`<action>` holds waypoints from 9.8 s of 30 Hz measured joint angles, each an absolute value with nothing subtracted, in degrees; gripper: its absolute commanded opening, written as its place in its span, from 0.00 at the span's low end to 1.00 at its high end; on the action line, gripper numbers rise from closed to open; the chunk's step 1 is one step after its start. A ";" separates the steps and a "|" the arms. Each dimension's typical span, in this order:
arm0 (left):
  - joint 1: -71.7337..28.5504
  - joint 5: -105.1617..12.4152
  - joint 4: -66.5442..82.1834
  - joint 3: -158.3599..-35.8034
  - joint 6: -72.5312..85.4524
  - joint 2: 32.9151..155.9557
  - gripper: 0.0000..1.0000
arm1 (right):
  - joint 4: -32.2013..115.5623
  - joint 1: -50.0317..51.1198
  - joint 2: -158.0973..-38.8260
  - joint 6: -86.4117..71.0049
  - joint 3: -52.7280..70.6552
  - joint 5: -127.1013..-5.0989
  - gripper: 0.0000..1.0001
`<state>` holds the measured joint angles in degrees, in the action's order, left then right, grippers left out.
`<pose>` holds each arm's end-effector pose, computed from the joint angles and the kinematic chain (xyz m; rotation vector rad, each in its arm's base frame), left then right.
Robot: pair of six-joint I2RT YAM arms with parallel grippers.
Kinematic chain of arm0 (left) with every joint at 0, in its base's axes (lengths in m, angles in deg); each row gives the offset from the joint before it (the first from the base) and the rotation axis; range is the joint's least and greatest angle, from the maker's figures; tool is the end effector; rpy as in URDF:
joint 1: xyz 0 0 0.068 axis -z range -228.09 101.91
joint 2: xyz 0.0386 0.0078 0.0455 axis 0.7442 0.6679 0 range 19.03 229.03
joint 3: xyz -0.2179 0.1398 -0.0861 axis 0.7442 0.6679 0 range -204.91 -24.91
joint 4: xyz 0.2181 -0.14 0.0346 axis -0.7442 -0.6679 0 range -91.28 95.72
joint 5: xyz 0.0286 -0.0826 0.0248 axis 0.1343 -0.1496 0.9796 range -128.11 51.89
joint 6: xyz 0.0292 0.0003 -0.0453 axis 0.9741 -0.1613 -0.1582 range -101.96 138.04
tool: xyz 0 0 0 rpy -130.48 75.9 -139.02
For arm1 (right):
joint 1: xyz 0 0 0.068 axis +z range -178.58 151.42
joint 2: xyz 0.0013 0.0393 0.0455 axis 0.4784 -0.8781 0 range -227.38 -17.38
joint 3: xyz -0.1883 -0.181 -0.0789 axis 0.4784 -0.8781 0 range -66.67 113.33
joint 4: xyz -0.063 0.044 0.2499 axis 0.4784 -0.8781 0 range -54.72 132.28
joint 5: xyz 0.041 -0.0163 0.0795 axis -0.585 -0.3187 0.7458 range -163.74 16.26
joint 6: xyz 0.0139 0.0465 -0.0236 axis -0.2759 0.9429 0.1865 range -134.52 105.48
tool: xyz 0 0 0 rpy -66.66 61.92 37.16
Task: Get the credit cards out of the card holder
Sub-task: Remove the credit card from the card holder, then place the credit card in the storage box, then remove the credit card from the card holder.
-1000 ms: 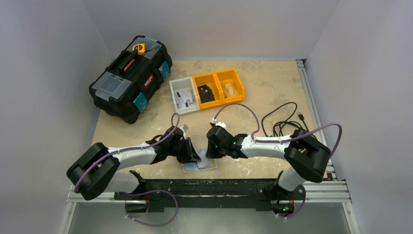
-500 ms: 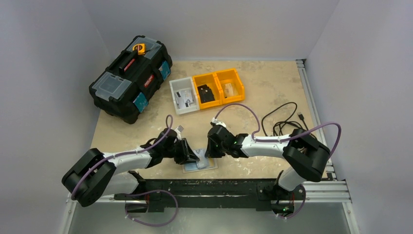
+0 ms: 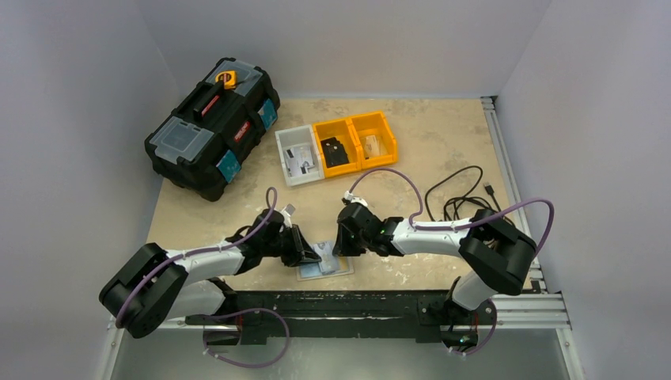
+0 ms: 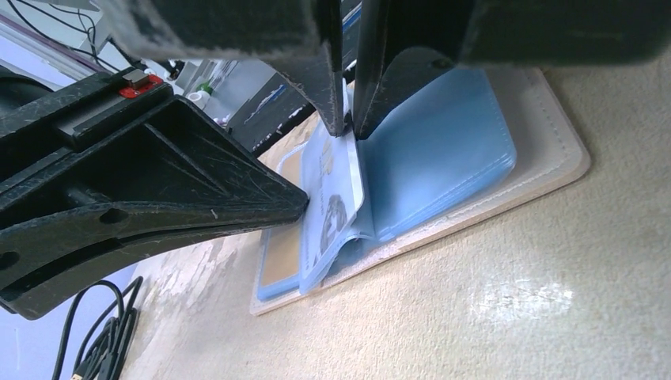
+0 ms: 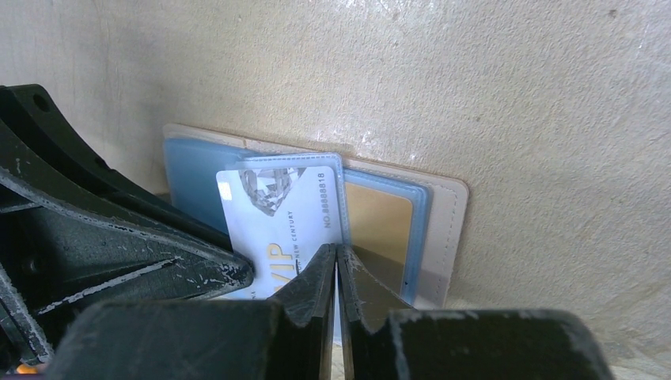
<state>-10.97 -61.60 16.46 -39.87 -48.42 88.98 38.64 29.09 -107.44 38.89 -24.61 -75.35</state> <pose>0.1473 -0.1292 0.1209 -0.4521 2.6573 -1.2355 0.1596 0.2501 0.1496 -0.0855 2.6430 0.7376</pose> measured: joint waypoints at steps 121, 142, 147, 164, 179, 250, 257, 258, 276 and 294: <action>-37.83 -47.00 -28.06 -117.79 -16.77 126.12 0.00 | 17.24 25.72 -86.55 33.25 -18.27 -87.98 0.99; -32.17 -51.28 -33.77 -119.43 -12.22 135.49 0.51 | 20.06 25.72 -91.29 32.73 -17.77 -87.06 0.99; -32.15 -51.37 -34.66 -119.41 -12.13 134.18 0.49 | 20.19 25.68 -91.29 32.77 -17.72 -87.30 0.99; -4.41 -41.20 -33.79 -88.81 -16.94 101.40 0.50 | 19.05 17.50 -75.27 37.47 -29.04 -90.98 0.99; 17.36 -32.99 -29.90 -87.02 -23.54 113.66 0.49 | 15.95 16.65 -70.96 39.52 -31.16 -92.37 0.99; 9.21 -37.69 -5.09 -59.59 -32.00 95.47 0.00 | 40.30 25.68 -100.08 41.80 -30.16 -72.64 0.30; 8.92 -37.29 -5.70 -58.85 -32.18 93.11 0.07 | 41.13 25.70 -102.50 40.77 -28.43 -71.94 0.30; 8.92 -37.14 -6.05 -58.76 -32.22 92.70 0.13 | 41.41 25.70 -102.50 40.59 -28.43 -71.37 0.30; 8.92 -21.69 -29.38 -61.51 -37.05 78.99 0.43 | 46.31 30.07 -108.40 39.33 -24.24 -64.35 0.30; 8.92 -25.60 -31.82 -64.51 -36.57 78.62 0.41 | 44.08 29.90 -105.56 41.01 -22.22 -65.32 0.31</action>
